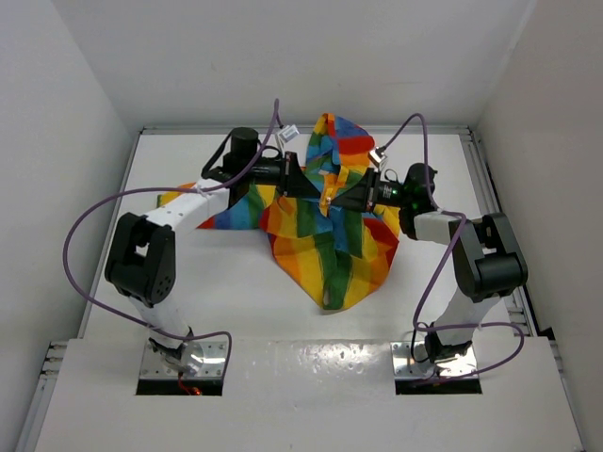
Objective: Zip up the jacket
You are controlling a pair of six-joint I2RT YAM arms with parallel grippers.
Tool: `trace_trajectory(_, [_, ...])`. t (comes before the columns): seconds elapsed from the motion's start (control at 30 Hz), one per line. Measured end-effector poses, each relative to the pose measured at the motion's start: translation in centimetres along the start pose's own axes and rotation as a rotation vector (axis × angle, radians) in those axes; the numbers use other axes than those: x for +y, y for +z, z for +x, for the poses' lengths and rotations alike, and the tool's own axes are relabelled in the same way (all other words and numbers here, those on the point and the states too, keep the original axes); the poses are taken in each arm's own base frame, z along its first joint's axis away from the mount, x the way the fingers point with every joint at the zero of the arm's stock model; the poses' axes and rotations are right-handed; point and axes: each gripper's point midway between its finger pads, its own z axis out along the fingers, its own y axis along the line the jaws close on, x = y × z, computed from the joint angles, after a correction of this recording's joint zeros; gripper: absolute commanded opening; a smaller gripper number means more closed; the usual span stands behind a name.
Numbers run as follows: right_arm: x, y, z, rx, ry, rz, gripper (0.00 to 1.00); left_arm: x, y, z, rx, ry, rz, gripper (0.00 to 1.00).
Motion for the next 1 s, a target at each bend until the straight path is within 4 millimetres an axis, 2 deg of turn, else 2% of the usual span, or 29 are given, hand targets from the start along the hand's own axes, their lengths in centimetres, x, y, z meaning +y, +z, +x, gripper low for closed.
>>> trace_trajectory(0.43, [0.5,0.2,-0.1,-0.002,-0.022,-0.018,0.0,0.4,0.9,-0.7,-0.023,-0.042,0.019,0.0])
trace_trajectory(1.0, [0.8,0.3,-0.1,-0.001,-0.032,-0.027,0.0,1.0,0.6,-2.2,-0.076,-0.075,0.023,0.0])
